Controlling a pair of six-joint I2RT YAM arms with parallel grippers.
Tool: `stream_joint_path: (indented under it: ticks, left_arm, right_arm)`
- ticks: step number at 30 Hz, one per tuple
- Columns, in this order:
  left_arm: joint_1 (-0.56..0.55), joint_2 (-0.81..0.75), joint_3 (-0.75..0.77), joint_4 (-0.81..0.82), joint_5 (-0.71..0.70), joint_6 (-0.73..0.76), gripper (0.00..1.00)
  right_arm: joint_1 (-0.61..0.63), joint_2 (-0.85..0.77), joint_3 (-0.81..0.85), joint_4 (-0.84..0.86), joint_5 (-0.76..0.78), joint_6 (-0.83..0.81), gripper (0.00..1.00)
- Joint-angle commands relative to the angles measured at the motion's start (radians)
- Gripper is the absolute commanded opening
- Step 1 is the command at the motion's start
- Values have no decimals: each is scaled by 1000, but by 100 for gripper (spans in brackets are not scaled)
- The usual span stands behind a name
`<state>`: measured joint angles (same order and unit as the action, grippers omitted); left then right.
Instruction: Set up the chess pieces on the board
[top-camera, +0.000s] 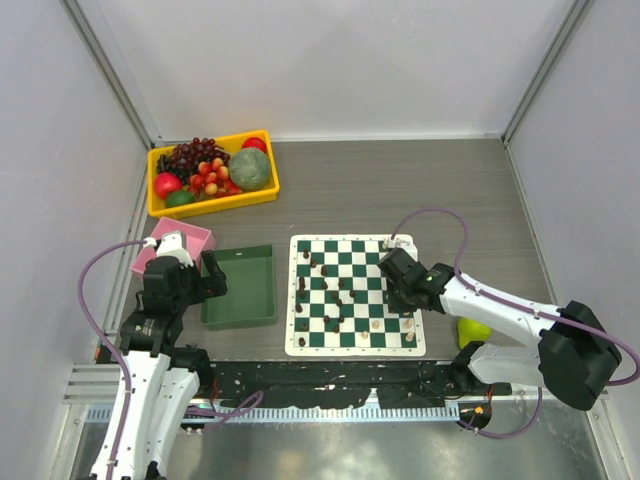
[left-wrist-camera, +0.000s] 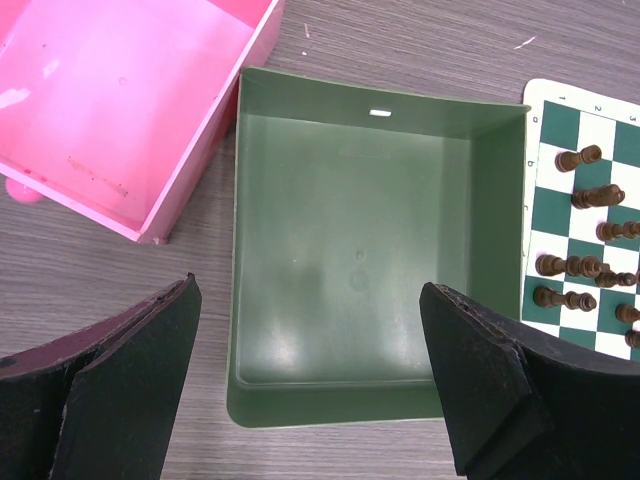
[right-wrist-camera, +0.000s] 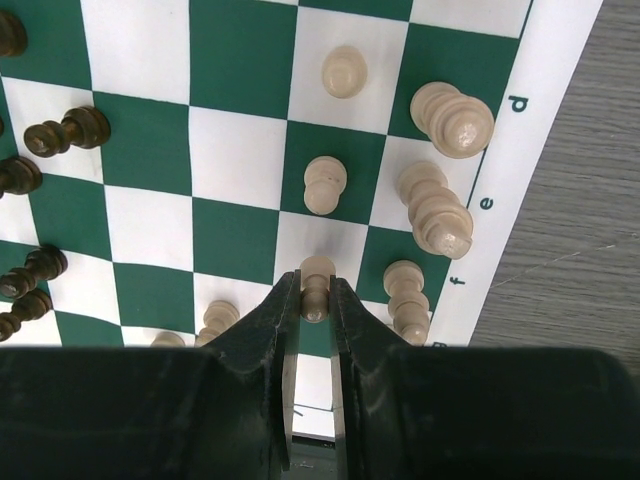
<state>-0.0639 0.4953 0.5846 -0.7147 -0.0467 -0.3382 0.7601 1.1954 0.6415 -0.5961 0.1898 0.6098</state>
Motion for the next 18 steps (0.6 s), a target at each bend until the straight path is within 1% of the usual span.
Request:
stream_joint_path:
  ticks: [1, 18]
  left_arm:
    - [3, 2, 29, 32, 16, -2, 99]
    - [1, 2, 30, 34, 11, -2, 99]
  right_arm:
    - [5, -3, -3, 24, 19, 22, 20]
    - [5, 33, -2, 48, 23, 19, 21]
